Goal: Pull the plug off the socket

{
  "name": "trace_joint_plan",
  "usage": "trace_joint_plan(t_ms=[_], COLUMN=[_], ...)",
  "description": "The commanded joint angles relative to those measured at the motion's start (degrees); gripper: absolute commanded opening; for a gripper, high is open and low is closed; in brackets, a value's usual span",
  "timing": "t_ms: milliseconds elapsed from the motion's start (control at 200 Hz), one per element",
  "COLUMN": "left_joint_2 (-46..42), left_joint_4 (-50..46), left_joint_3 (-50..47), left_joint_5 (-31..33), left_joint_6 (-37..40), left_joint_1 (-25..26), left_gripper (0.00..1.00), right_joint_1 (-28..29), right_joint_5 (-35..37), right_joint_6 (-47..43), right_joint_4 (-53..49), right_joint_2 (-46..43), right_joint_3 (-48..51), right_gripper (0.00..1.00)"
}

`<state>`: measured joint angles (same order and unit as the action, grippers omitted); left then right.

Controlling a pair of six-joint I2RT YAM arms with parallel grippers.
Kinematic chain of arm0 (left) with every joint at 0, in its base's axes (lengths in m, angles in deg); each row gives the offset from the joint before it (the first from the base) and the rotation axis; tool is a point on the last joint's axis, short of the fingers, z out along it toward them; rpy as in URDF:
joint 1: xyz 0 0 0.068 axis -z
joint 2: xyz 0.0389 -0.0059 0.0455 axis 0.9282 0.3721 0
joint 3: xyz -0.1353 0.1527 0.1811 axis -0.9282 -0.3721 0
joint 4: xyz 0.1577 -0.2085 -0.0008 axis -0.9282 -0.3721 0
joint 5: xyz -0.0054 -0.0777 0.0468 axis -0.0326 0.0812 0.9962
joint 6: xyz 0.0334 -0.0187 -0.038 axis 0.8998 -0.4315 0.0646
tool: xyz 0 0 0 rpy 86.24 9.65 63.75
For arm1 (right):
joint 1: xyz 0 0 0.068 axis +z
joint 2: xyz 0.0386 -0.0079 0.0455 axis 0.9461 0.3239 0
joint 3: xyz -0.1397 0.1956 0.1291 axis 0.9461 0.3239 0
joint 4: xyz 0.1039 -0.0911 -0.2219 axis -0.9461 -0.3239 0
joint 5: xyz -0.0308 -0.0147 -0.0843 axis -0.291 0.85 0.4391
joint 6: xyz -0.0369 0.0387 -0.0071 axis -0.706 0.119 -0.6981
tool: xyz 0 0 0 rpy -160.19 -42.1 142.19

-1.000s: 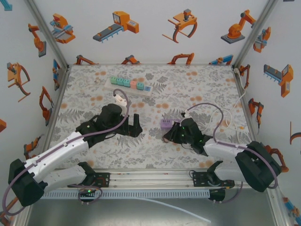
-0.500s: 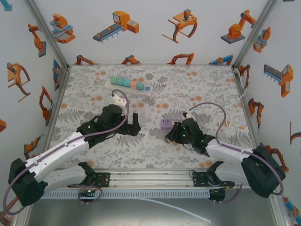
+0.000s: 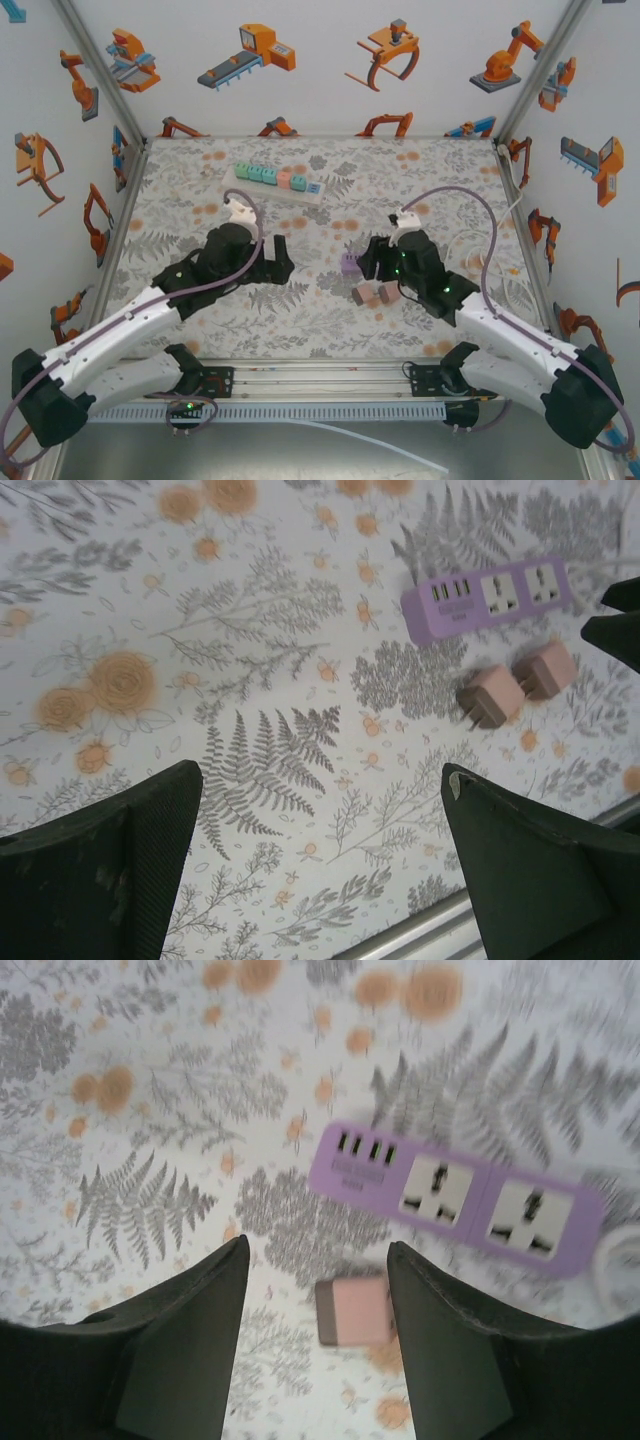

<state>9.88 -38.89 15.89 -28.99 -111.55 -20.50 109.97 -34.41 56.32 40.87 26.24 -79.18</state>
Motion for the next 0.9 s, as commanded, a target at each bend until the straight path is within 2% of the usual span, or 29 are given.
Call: trace_joint_plan(t_ms=[0,85,170,290,345,461,571,761,896], left_joint_2=[-5.8,-9.7,-12.5,-13.7,-13.2,-11.5,-10.4,-9.8,-9.3], left_joint_4=[-3.0,-4.4,-7.3,-10.2,-11.9,-15.5,-17.3,-16.8,-16.3], left_joint_3=[0.3,-1.1,-1.7,-1.4,-0.6,2.1,3.6,3.5,3.0], left_joint_5=[10.2,14.9,17.9,20.1,20.7,20.3,19.4,15.7,13.9], left_joint_6=[-3.6,-5.4,-7.5,-8.7,-9.6,-10.2,-9.1,-8.3,-8.4], left_joint_1=[0.1,-0.2,-0.8,-1.3,-1.7,-2.7,-3.6,-6.0,-7.3], left_gripper=[0.97,0.97,0.97,0.97,0.97,0.97,0.97,0.97,0.97], right_joint_1=[0.2,0.2,0.2,0.1,-0.4,-3.6,-5.4,-8.6,-9.8], right_joint_5=[3.2,2.0,-1.6,-7.8,-10.2,-20.2,-21.0,-30.5,-30.2], right_joint_6=[-24.5,-37.8,-48.4,-59.4,-60.5,-60.0,-59.0,-57.6,-58.5], right_joint_4=[3.2,2.9,0.9,-6.5,-10.5,-19.7,-22.4,-32.5,-38.6], right_joint_2=[3.0,8.9,16.2,28.6,34.4,46.0,57.5,75.8,87.4], right_joint_3=[-5.6,-11.8,-19.3,-33.0,-39.9,-54.5,-65.6,-88.9,-102.9], right_gripper=[0.57,0.66,0.78,0.85,0.86,0.87,0.90,0.91,0.92])
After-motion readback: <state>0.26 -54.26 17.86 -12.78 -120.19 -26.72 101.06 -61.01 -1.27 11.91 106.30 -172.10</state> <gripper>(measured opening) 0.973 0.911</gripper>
